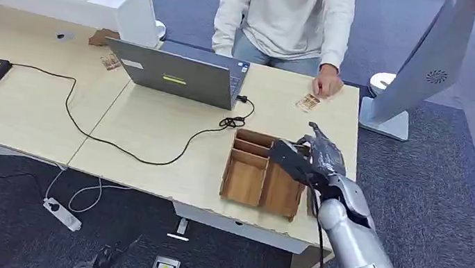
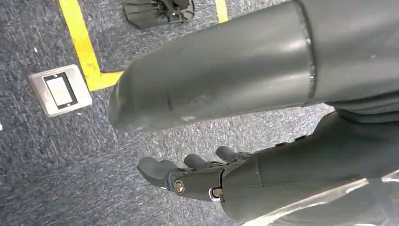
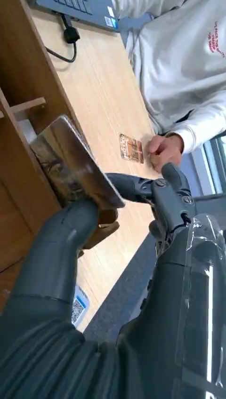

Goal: Pass the card to the sensor for recognition and then transmit it.

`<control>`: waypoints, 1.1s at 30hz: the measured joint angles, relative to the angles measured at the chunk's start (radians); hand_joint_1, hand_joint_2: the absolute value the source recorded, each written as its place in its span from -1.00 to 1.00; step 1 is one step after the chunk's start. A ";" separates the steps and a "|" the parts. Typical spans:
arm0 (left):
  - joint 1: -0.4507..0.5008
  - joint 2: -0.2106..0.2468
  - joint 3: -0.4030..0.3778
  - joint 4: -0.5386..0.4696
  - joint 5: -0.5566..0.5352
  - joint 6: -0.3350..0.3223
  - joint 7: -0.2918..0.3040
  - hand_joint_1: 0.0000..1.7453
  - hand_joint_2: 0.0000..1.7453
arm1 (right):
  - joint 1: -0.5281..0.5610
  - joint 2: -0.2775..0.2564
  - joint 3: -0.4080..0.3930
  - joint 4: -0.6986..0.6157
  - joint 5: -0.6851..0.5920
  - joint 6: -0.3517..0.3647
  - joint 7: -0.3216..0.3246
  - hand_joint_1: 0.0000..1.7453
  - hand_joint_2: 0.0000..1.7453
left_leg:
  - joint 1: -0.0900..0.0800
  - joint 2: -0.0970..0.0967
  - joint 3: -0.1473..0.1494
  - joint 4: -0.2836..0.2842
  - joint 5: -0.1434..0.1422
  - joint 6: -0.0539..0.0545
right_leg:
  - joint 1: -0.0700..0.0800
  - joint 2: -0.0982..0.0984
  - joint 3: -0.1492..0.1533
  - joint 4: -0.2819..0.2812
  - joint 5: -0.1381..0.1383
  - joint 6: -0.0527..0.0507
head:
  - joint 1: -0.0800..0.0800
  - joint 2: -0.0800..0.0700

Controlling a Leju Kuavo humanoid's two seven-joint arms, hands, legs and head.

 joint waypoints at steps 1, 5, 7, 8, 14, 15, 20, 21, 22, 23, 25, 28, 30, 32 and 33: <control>-0.001 0.000 0.000 0.000 0.000 0.000 0.000 -1.00 -1.00 | 0.000 -0.002 0.000 0.000 0.000 0.000 0.000 1.00 1.00 | 0.000 0.000 0.000 0.000 0.000 0.000 | 0.000 0.000 0.000 0.000 0.000 0.000 | 0.000 0.000; -0.004 0.000 -0.002 0.000 -0.018 0.007 0.000 -1.00 1.00 | 0.000 -0.007 0.000 0.000 0.000 -0.002 0.007 1.00 1.00 | 0.000 0.000 0.000 0.000 0.000 0.000 | 0.000 0.000 0.000 0.000 0.000 0.000 | 0.000 0.000; -0.006 0.000 -0.003 0.000 -0.025 0.001 0.003 -1.00 1.00 | 0.000 -0.012 0.000 0.000 -0.003 -0.003 0.013 1.00 1.00 | 0.000 0.000 0.000 0.000 0.000 0.000 | 0.000 0.000 0.000 0.000 0.000 0.000 | 0.000 0.000; -0.007 0.000 -0.003 0.000 -0.029 -0.002 0.003 -1.00 1.00 | 0.000 -0.013 0.000 -0.001 -0.004 -0.004 0.015 1.00 1.00 | 0.000 0.000 0.000 0.000 0.000 0.000 | 0.000 0.000 0.000 0.000 0.000 0.000 | 0.000 0.000; -0.012 -0.005 -0.014 0.000 -0.039 -0.001 0.016 -1.00 1.00 | 0.001 -0.026 0.000 -0.002 0.001 -0.006 0.017 1.00 1.00 | 0.000 0.000 0.001 0.000 0.000 0.000 | 0.000 0.000 0.001 0.000 0.000 0.000 | 0.000 0.000; -0.012 -0.006 -0.016 0.000 -0.039 0.001 0.016 -1.00 -1.00 | 0.001 -0.027 0.000 -0.002 0.003 -0.006 0.017 1.00 1.00 | 0.000 0.000 0.001 0.000 0.000 0.000 | 0.000 0.000 0.001 0.000 0.000 0.000 | 0.000 0.000; -0.013 -0.007 -0.017 0.000 -0.037 0.003 0.016 -1.00 -1.00 | 0.001 -0.027 0.000 -0.002 0.008 -0.006 0.016 1.00 1.00 | 0.000 0.000 0.001 0.000 0.000 0.000 | 0.000 0.000 0.001 0.000 0.000 0.000 | 0.000 0.000; -0.013 -0.008 -0.017 0.000 -0.036 0.004 0.016 -1.00 -1.00 | 0.001 -0.027 0.000 -0.002 0.008 -0.006 0.014 1.00 1.00 | 0.000 0.000 0.001 0.000 0.000 0.000 | 0.000 0.000 0.001 0.000 0.000 0.000 | 0.000 0.000; -0.013 -0.008 -0.017 0.000 -0.034 0.005 0.015 -1.00 -1.00 | 0.001 -0.027 0.000 -0.002 0.007 -0.009 0.011 1.00 1.00 | 0.000 0.000 0.001 0.000 0.000 0.000 | 0.000 0.000 0.002 0.000 0.000 0.000 | 0.000 0.000; -0.013 -0.009 -0.017 0.000 -0.027 0.014 0.003 -1.00 -1.00 | -0.017 -0.026 -0.001 -0.007 -0.026 -0.024 -0.024 1.00 1.00 | 0.000 0.000 0.001 0.000 0.000 0.000 | 0.000 0.000 0.002 0.000 0.000 0.000 | 0.000 0.000; -0.013 -0.009 -0.017 0.000 -0.014 0.021 -0.005 -1.00 -1.00 | -0.046 -0.025 -0.005 -0.018 -0.047 -0.026 -0.045 1.00 1.00 | 0.000 0.000 0.001 0.000 0.000 0.000 | 0.000 0.000 0.001 0.000 0.001 0.000 | 0.000 0.000; -0.011 -0.009 -0.017 0.000 0.006 0.022 -0.013 -1.00 -1.00 | -0.116 -0.019 -0.014 -0.026 -0.077 -0.030 -0.078 1.00 1.00 | 0.000 0.000 0.001 0.000 0.001 0.000 | 0.000 0.000 0.001 0.000 0.001 0.000 | 0.000 0.000; -0.009 -0.009 -0.017 0.000 0.013 0.020 -0.018 -1.00 -1.00 | -0.168 -0.013 -0.019 -0.026 -0.092 -0.037 -0.095 1.00 1.00 | 0.000 0.000 0.001 0.000 0.001 0.000 | 0.000 0.000 0.002 0.000 0.000 0.000 | 0.000 0.000; -0.008 -0.009 -0.017 0.000 0.018 0.019 -0.019 -1.00 -1.00 | -0.202 -0.009 -0.023 -0.026 -0.099 -0.042 -0.103 1.00 1.00 | 0.000 0.000 0.001 0.000 0.001 0.000 | 0.000 0.000 0.002 0.000 0.000 0.000 | 0.000 0.000; -0.007 -0.009 -0.017 0.000 0.018 0.019 -0.019 -1.00 -1.00 | -0.213 -0.008 -0.023 -0.025 -0.099 -0.044 -0.106 1.00 1.00 | 0.000 0.000 0.001 0.000 0.001 0.000 | 0.000 0.000 0.002 0.000 0.000 0.000 | 0.000 0.000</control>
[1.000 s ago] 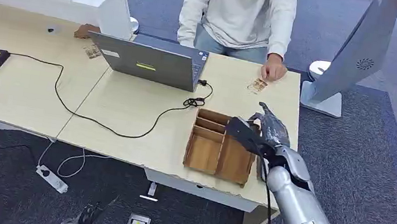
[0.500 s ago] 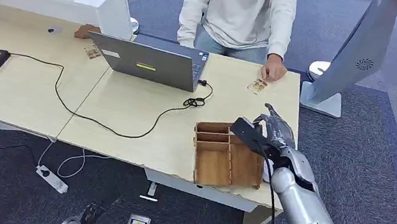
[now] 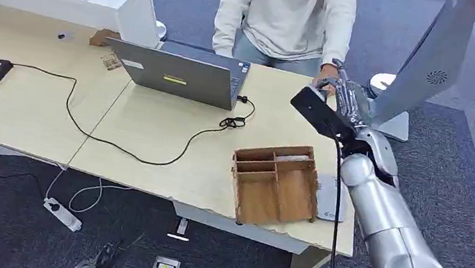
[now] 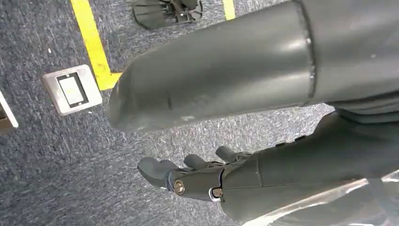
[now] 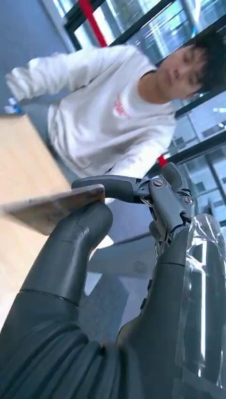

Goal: Pass the card to the sensor for recognition and then transmit it.

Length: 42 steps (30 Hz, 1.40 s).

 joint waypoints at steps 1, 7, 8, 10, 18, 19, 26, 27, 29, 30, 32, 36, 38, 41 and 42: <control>0.000 0.000 0.000 0.000 0.000 0.000 0.000 -1.00 -1.00 | -0.007 0.002 0.000 0.000 -0.002 -0.003 -0.003 1.00 1.00 | 0.000 0.000 0.000 0.000 0.000 0.000 | 0.000 0.000 0.000 0.000 0.000 0.000 | 0.000 0.000; 0.000 0.000 0.000 0.000 0.001 0.000 0.000 -1.00 -1.00 | -0.025 0.009 -0.003 0.006 -0.011 -0.025 -0.012 1.00 1.00 | 0.000 0.000 0.000 0.000 0.000 0.000 | 0.000 0.000 0.000 0.000 0.000 0.000 | 0.000 0.000; 0.000 0.000 0.000 0.000 0.000 -0.005 0.000 -1.00 -1.00 | -0.029 0.010 -0.005 0.007 -0.014 -0.030 -0.012 1.00 1.00 | 0.000 0.000 0.000 0.000 0.000 0.000 | 0.000 0.000 0.000 0.000 0.000 0.000 | 0.000 0.000; -0.007 0.002 0.000 0.000 -0.015 -0.031 0.012 -1.00 -1.00 | -0.048 0.009 -0.015 0.016 -0.017 -0.044 -0.010 1.00 1.00 | 0.000 0.000 0.000 0.000 0.000 0.000 | 0.000 0.000 -0.001 0.000 0.000 0.000 | 0.000 0.000; -0.022 0.001 -0.027 -0.001 -0.140 -0.043 -0.006 -1.00 -1.00 | -0.059 -0.072 -0.075 0.003 0.031 -0.061 0.055 1.00 1.00 | 0.000 0.000 0.001 0.001 0.000 0.000 | 0.000 0.000 0.000 0.000 0.000 0.000 | 0.000 0.000; -0.026 0.000 -0.033 -0.001 -0.150 -0.043 -0.002 -1.00 -1.00 | -0.050 -0.087 -0.080 -0.004 0.044 -0.055 0.063 1.00 1.00 | 0.000 0.000 0.000 0.001 0.000 0.000 | 0.000 0.000 0.000 0.000 0.000 0.000 | 0.000 0.000; -0.043 -0.008 -0.059 -0.004 -0.164 -0.047 0.004 -1.00 -1.00 | -0.012 -0.128 -0.102 -0.037 0.072 -0.048 0.072 1.00 1.00 | 0.000 0.002 0.001 0.001 -0.001 0.001 | 0.000 0.003 -0.001 0.000 0.001 0.001 | 0.000 0.000; -0.044 -0.008 -0.060 -0.005 -0.164 -0.047 0.004 -1.00 -1.00 | -0.011 -0.132 -0.105 -0.040 0.073 -0.048 0.073 1.00 1.00 | 0.000 0.002 0.001 0.001 -0.001 0.000 | 0.000 0.003 -0.001 0.000 0.001 0.001 | 0.000 0.000; -0.045 -0.010 -0.063 -0.005 -0.164 -0.047 0.004 -1.00 -1.00 | -0.010 -0.136 -0.112 -0.040 0.074 -0.047 0.073 1.00 1.00 | 0.000 0.002 0.001 0.001 -0.001 0.000 | 0.000 0.003 -0.001 0.000 0.001 0.001 | 0.000 0.000; -0.046 -0.010 -0.066 -0.005 -0.164 -0.047 0.004 -1.00 -1.00 | -0.010 -0.138 -0.114 -0.043 0.074 -0.047 0.073 1.00 1.00 | 0.000 0.002 0.001 0.001 -0.001 0.000 | 0.000 0.003 -0.001 0.000 0.001 0.000 | 0.000 0.000; -0.047 -0.010 -0.069 -0.005 -0.164 -0.047 0.004 -1.00 -1.00 | -0.008 -0.141 -0.117 -0.048 0.075 -0.046 0.073 1.00 1.00 | 0.000 0.002 0.001 0.001 -0.001 0.000 | 0.000 0.003 -0.001 0.000 0.001 0.001 | 0.000 0.000; -0.048 -0.010 -0.077 -0.005 -0.174 -0.047 0.005 -1.00 -1.00 | -0.006 -0.146 -0.118 -0.048 0.090 -0.034 0.082 1.00 1.00 | 0.000 0.002 0.001 0.001 -0.001 0.000 | 0.000 0.003 -0.001 0.000 0.001 0.001 | 0.000 0.000; -0.051 -0.013 -0.081 -0.005 -0.183 -0.048 0.017 -1.00 -1.00 | -0.008 -0.147 -0.118 -0.042 0.119 -0.024 0.082 1.00 1.00 | 0.000 0.001 0.000 0.001 -0.001 0.001 | 0.000 0.003 -0.001 0.000 0.001 0.001 | 0.000 0.000; -0.053 -0.016 -0.083 -0.005 -0.185 -0.048 0.027 -1.00 -1.00 | -0.022 -0.145 -0.117 -0.013 0.150 -0.022 0.063 1.00 1.00 | 0.000 0.001 0.000 0.001 -0.001 0.000 | 0.000 0.002 -0.001 0.000 0.000 0.001 | 0.000 0.000; -0.053 -0.017 -0.083 -0.005 -0.180 -0.047 0.030 -1.00 -1.00 | -0.028 -0.143 -0.117 0.000 0.156 -0.022 0.058 1.00 1.00 | 0.000 0.001 0.000 0.001 -0.001 0.000 | 0.000 0.002 0.000 0.000 0.000 0.001 | 0.000 0.000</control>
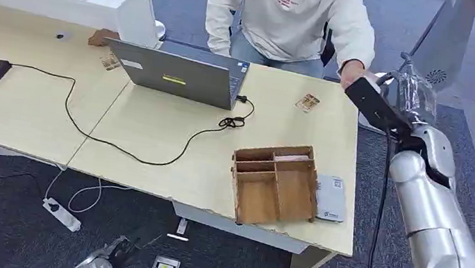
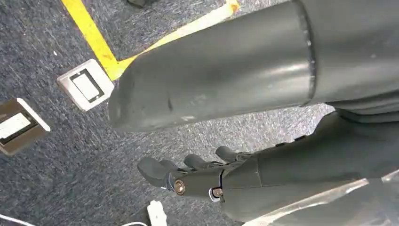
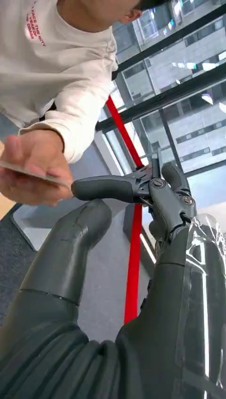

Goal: Pass the card to the sensor for recognition and then transmit it.

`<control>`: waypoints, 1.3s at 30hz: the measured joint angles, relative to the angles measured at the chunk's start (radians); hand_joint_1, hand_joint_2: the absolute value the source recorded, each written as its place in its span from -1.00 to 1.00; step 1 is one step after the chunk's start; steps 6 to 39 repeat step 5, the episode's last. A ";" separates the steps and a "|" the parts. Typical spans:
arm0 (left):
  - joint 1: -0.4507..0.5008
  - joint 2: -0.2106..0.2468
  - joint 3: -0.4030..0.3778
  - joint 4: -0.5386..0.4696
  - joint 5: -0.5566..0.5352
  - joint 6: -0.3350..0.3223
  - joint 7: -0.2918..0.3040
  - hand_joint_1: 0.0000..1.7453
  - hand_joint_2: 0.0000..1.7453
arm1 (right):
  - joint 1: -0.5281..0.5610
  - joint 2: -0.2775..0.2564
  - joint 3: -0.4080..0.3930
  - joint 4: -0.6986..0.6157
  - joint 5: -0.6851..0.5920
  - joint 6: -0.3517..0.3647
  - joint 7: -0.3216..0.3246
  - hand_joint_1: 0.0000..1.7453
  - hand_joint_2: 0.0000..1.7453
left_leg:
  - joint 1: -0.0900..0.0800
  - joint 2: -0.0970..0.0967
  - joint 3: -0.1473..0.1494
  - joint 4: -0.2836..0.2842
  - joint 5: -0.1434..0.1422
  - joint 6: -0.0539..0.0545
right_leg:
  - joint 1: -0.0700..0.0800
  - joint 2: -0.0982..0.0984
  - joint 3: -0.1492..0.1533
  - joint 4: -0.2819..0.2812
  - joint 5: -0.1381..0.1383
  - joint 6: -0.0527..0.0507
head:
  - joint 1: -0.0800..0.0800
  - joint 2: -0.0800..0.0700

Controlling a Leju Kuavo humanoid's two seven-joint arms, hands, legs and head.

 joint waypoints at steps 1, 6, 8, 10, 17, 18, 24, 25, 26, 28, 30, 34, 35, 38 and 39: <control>0.000 0.000 0.000 0.000 0.005 0.001 0.002 -1.00 -1.00 | -0.007 0.005 0.000 0.017 0.005 0.000 -0.002 1.00 1.00 | 0.000 0.000 0.000 0.000 0.000 0.000 | 0.000 0.000 0.000 0.000 0.000 0.000 | 0.000 0.000; 0.001 -0.002 0.001 0.000 0.022 0.004 0.003 -1.00 -1.00 | -0.022 0.026 0.001 0.072 0.009 0.000 -0.009 1.00 1.00 | 0.000 0.000 0.000 0.000 0.000 0.000 | 0.000 0.000 0.000 0.000 0.000 0.000 | 0.000 0.000; 0.001 -0.002 0.001 0.000 0.022 0.004 0.003 -1.00 -1.00 | -0.022 0.026 0.001 0.072 0.009 0.000 -0.009 1.00 1.00 | 0.000 0.000 0.000 0.000 0.000 0.000 | 0.000 0.000 0.000 0.000 0.000 0.000 | 0.000 0.000; 0.001 -0.002 0.001 0.000 0.022 0.004 0.003 -1.00 -1.00 | -0.022 0.026 0.001 0.072 0.009 0.000 -0.009 1.00 1.00 | 0.000 0.000 0.000 0.000 0.000 0.000 | 0.000 0.000 0.000 0.000 0.000 0.000 | 0.000 0.000; 0.001 -0.002 0.001 0.000 0.022 0.004 0.003 -1.00 -1.00 | -0.022 0.026 0.001 0.072 0.009 0.000 -0.009 1.00 1.00 | 0.000 0.000 0.000 0.000 0.000 0.000 | 0.000 0.000 0.000 0.000 0.000 0.000 | 0.000 0.000; 0.001 -0.002 0.001 0.000 0.022 0.004 0.003 -1.00 -1.00 | -0.022 0.026 0.001 0.072 0.009 0.000 -0.009 1.00 1.00 | 0.000 0.000 0.000 0.000 0.000 0.000 | 0.000 0.000 0.000 0.000 0.000 0.000 | 0.000 0.000; 0.001 -0.002 0.001 0.000 0.022 0.004 0.003 -1.00 -1.00 | -0.022 0.026 0.001 0.072 0.009 0.000 -0.009 1.00 1.00 | 0.000 0.000 0.000 0.000 0.000 0.000 | 0.000 0.000 0.000 0.000 0.000 0.000 | 0.000 0.000; 0.001 -0.002 0.001 0.000 0.022 0.004 0.003 -1.00 -1.00 | -0.022 0.026 0.001 0.072 0.009 0.000 -0.009 1.00 1.00 | 0.000 0.000 0.000 0.000 0.000 0.000 | 0.000 0.000 0.000 0.000 0.000 0.000 | 0.000 0.000; 0.001 -0.002 0.001 0.000 0.022 0.004 0.003 -1.00 -1.00 | -0.022 0.026 0.001 0.072 0.009 0.000 -0.009 1.00 1.00 | 0.000 0.000 0.000 0.000 0.000 0.000 | 0.000 0.000 0.000 0.000 0.000 0.000 | 0.000 0.000; 0.001 -0.002 0.001 0.000 0.022 0.004 0.003 -1.00 -1.00 | -0.022 0.026 0.001 0.072 0.009 0.000 -0.009 1.00 1.00 | 0.000 0.000 0.000 0.000 0.000 0.000 | 0.000 0.000 0.000 0.000 0.000 0.000 | 0.000 0.000; 0.001 -0.002 0.001 0.000 0.022 0.004 0.003 -1.00 -1.00 | -0.022 0.026 0.001 0.072 0.009 0.000 -0.009 1.00 1.00 | 0.000 0.000 0.000 0.000 0.000 0.000 | 0.000 0.000 0.000 0.000 0.000 0.000 | 0.000 0.000; 0.001 -0.002 0.001 0.000 0.022 0.004 0.003 -1.00 -1.00 | -0.022 0.026 0.001 0.072 0.009 0.000 -0.009 1.00 1.00 | 0.000 0.000 0.000 0.000 0.000 0.000 | 0.000 0.000 0.000 0.000 0.000 0.000 | 0.000 0.000; 0.001 -0.002 0.001 0.000 0.022 0.004 0.003 -1.00 -1.00 | -0.022 0.026 0.001 0.072 0.009 0.000 -0.009 1.00 1.00 | 0.000 0.000 0.000 0.000 0.000 0.000 | 0.000 0.000 0.000 0.000 0.000 0.000 | 0.000 0.000; 0.001 -0.002 0.001 0.000 0.022 0.004 0.003 -1.00 -1.00 | -0.022 0.026 0.001 0.072 0.009 0.000 -0.009 1.00 1.00 | 0.000 0.000 0.000 0.000 0.000 0.000 | 0.000 0.000 0.000 0.000 0.000 0.000 | 0.000 0.000; 0.001 -0.002 0.001 0.000 0.022 0.004 0.003 -1.00 -1.00 | -0.022 0.026 0.001 0.072 0.009 0.000 -0.009 1.00 1.00 | 0.000 0.000 0.000 0.000 0.000 0.000 | 0.000 0.000 0.000 0.000 0.000 0.000 | 0.000 0.000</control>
